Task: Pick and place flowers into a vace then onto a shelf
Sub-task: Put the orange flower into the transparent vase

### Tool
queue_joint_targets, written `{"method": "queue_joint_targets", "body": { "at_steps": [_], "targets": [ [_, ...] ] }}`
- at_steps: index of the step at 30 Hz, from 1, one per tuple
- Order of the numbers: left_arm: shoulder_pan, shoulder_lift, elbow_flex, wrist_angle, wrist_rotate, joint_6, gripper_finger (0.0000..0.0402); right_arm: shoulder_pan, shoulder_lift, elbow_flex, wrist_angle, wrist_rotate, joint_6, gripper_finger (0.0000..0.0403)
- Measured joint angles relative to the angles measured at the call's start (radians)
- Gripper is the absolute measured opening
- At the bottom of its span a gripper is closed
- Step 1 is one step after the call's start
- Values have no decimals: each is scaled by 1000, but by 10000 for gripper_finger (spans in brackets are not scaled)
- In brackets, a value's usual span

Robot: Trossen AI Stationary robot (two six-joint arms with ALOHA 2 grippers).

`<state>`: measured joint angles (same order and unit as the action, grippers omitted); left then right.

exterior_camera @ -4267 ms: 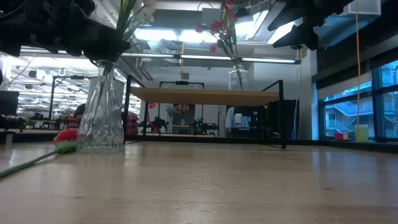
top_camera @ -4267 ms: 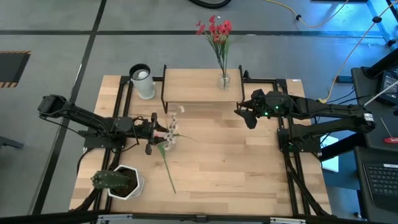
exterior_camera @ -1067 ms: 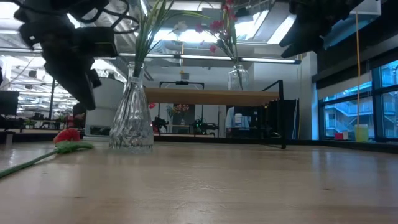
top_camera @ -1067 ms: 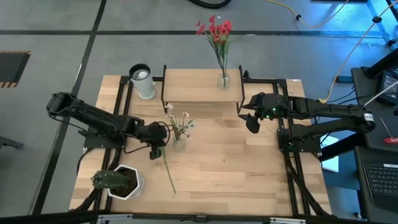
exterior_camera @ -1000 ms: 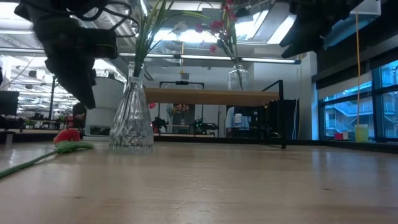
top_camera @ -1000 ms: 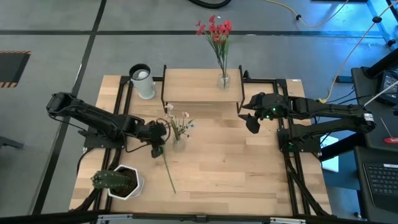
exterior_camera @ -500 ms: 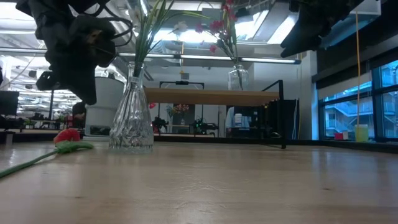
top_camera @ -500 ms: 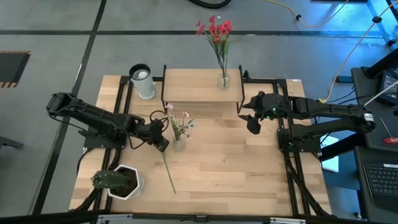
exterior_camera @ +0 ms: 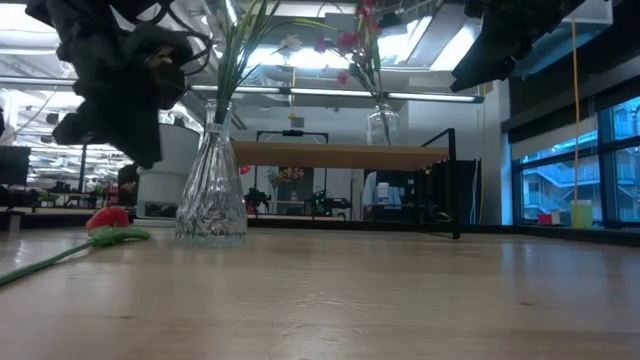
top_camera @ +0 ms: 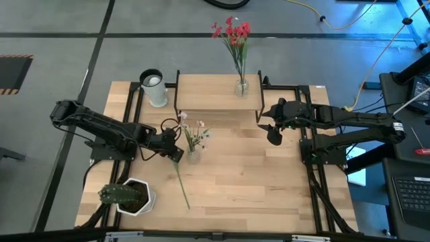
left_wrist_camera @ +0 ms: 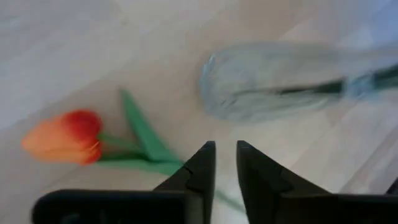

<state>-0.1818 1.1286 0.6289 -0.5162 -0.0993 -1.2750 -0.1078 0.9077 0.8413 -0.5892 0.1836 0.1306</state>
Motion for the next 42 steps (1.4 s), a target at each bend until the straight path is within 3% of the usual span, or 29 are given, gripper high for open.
{"method": "queue_joint_targets", "body": {
  "at_steps": [7,13,17,22,42],
  "targets": [
    [0,0,0,57,-91,-25,124,0,0,0,0,0,-32,251],
    [1,0,0,-91,-9,-92,158,0,0,0,0,0,-36,251],
    [-3,0,0,-195,37,-261,159,0,0,0,0,0,-59,251],
    [-15,1,0,-181,33,-345,150,0,0,0,0,0,-61,251],
    [62,246,0,-154,0,-496,148,0,0,0,-1,0,-91,251]
  ]
}}
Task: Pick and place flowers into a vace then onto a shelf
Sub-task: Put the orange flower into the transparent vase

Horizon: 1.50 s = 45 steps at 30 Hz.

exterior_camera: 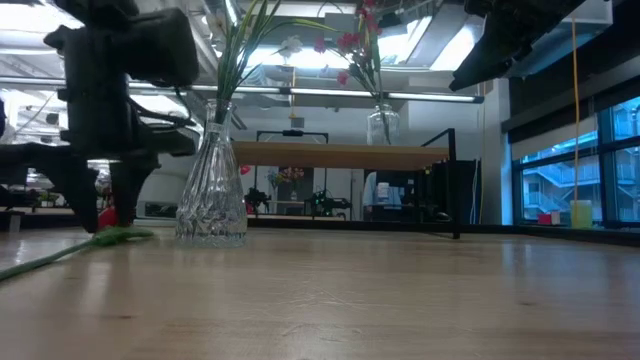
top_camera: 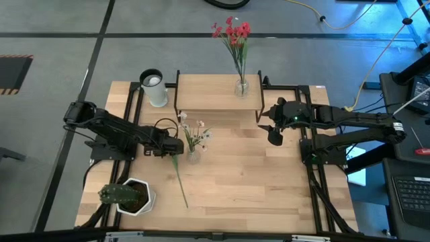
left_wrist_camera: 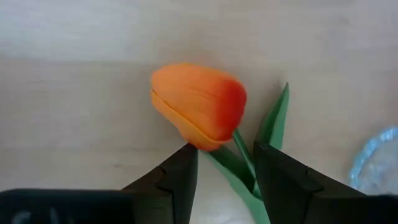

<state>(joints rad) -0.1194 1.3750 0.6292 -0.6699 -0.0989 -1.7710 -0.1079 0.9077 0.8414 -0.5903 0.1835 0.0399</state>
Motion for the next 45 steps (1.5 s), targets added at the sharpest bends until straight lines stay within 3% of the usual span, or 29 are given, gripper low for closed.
{"method": "queue_joint_targets", "body": {
  "at_steps": [9,25,28,34,45],
  "targets": [
    [72,34,1,52,14,39,134,0,0,0,0,0,-7,251],
    [88,36,0,62,14,144,11,0,0,0,-19,0,-19,251],
    [87,24,1,94,42,194,7,0,0,0,-19,0,-19,251],
    [87,-61,60,71,5,300,6,0,0,0,-23,0,-14,251],
    [87,-344,226,-181,-154,422,5,0,0,0,-22,0,8,251]
  ]
}}
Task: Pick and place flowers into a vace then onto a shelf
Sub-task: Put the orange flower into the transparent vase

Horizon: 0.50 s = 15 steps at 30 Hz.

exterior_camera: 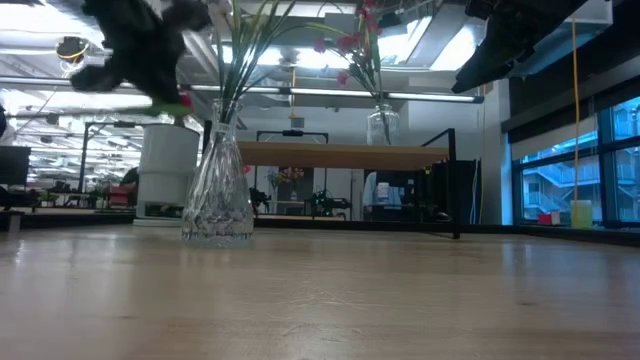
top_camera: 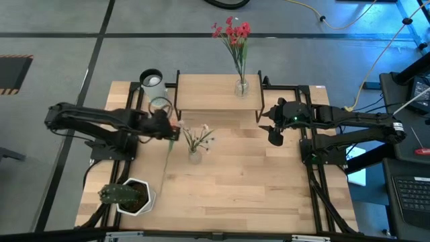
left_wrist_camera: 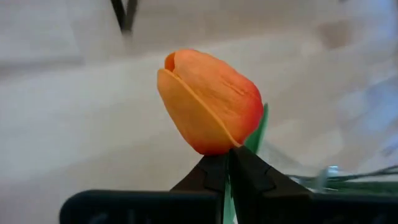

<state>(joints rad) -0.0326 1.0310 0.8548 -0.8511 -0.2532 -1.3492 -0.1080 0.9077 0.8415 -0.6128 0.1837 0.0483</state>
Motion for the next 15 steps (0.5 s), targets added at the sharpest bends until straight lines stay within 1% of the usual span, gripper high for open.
{"method": "queue_joint_targets", "body": {
  "at_steps": [3,7,9,11,15],
  "targets": [
    [0,-79,36,-43,-81,51,5,0,0,0,0,0,0,251],
    [0,-180,70,0,-243,188,4,0,0,0,3,0,18,251],
    [-1,-222,74,97,-325,321,4,0,0,0,9,1,40,251],
    [-10,-264,74,244,-372,489,4,0,0,0,23,1,63,251],
    [-28,-319,72,515,-362,752,4,0,0,0,40,11,135,251]
  ]
}}
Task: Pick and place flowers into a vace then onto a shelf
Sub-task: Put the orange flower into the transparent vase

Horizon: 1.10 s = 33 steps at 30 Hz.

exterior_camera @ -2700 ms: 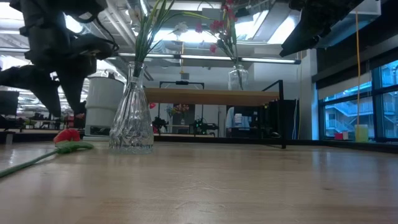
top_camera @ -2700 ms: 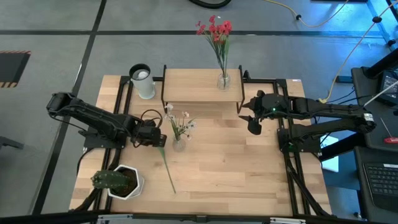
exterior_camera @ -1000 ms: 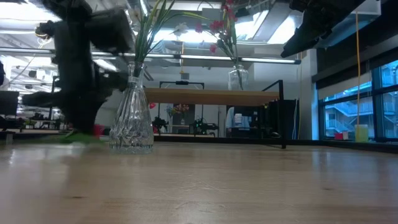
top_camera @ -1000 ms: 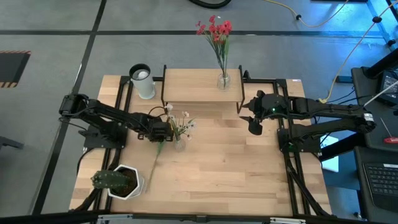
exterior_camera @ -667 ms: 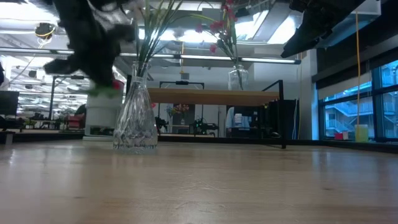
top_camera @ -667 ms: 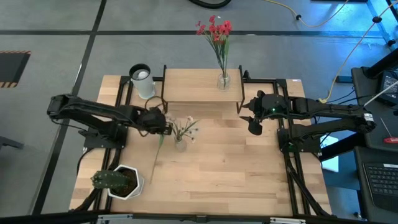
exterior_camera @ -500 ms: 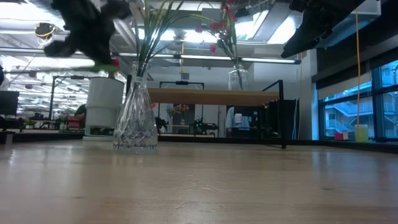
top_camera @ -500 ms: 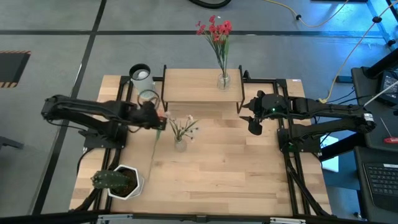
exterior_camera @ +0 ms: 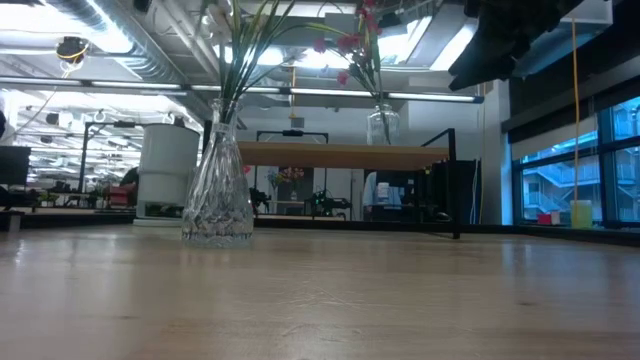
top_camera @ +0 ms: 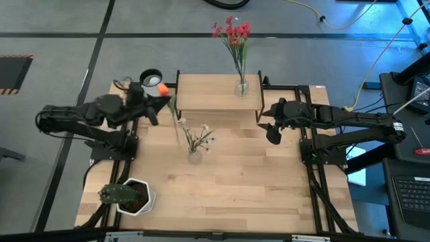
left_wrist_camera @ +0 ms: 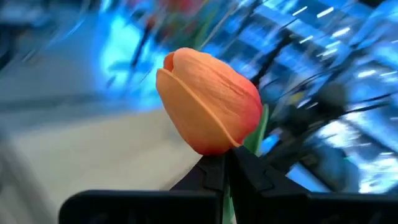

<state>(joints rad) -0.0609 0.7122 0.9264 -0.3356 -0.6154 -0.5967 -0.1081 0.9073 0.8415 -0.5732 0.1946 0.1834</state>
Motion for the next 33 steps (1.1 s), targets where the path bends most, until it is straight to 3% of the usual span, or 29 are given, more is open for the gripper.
{"method": "queue_joint_targets", "body": {
  "at_steps": [7,11,17,25,33],
  "targets": [
    [-52,-33,-1,204,87,275,4,0,0,0,8,2,78,251],
    [-89,-18,-5,234,121,332,4,0,0,0,15,4,81,251],
    [-176,-2,-94,481,146,463,4,0,0,0,31,44,102,251],
    [-262,-34,-168,579,135,512,4,0,0,0,31,48,101,251],
    [-279,-27,-217,604,94,515,4,0,0,0,32,49,102,251]
  ]
}}
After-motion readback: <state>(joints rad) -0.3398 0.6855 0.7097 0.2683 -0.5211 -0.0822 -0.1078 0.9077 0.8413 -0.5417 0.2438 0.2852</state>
